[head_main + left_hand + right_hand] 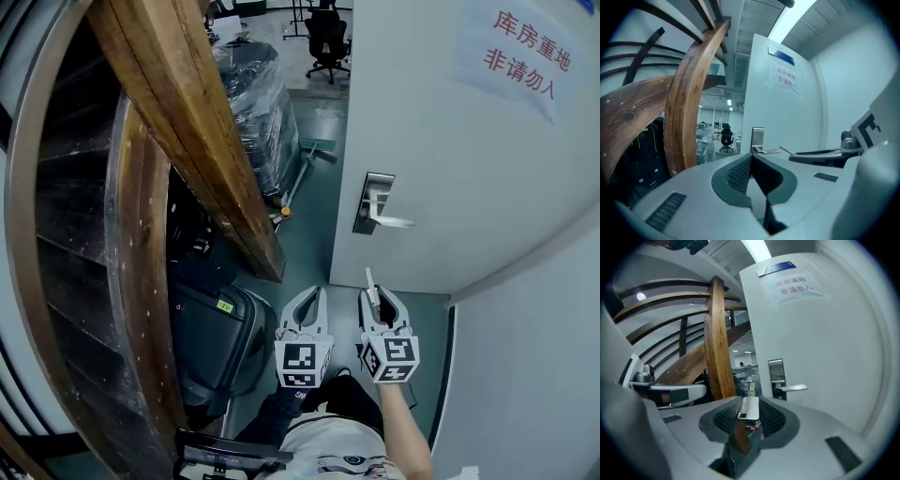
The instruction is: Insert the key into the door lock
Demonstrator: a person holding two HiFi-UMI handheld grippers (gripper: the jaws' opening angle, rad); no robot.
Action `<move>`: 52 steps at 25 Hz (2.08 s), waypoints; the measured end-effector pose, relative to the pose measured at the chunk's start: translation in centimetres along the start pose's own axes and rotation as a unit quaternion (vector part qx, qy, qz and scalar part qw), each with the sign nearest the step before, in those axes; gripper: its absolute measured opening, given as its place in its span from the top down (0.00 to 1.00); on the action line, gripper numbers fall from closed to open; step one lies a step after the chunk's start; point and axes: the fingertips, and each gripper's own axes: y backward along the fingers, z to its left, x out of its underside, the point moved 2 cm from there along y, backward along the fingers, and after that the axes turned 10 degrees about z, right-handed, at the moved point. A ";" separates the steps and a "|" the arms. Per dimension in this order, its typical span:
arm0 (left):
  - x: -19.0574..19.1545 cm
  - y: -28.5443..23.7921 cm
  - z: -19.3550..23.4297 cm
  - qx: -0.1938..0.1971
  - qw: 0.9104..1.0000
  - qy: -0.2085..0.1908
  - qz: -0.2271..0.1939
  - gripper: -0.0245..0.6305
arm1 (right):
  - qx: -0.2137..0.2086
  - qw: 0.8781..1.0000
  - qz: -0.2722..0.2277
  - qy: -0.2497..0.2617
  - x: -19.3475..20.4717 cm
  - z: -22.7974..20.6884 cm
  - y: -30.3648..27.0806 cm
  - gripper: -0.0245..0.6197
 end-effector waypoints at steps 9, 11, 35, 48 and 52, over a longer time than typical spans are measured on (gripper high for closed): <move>3.0 -5.6 -0.5 -0.027 0.999 -0.016 -0.010 0.96 | 0.010 1.000 0.018 0.000 3.6 -4.9 -7.3 0.78; 4.6 -6.6 -0.6 -0.026 0.999 -0.017 -0.008 0.96 | 0.016 1.000 0.020 0.002 4.3 -6.3 -9.4 0.78; 11.6 -13.7 1.3 -0.022 0.999 -0.015 0.016 0.96 | 0.047 0.998 0.035 0.017 4.2 -12.2 -21.1 0.78; 11.6 -14.2 2.3 -0.025 0.999 -0.011 0.017 0.96 | 0.053 0.998 0.039 0.011 4.8 -12.5 -21.7 0.78; 11.6 -14.2 2.3 -0.024 0.999 -0.011 0.019 0.96 | 0.055 0.998 0.042 0.006 4.5 -12.8 -21.5 0.78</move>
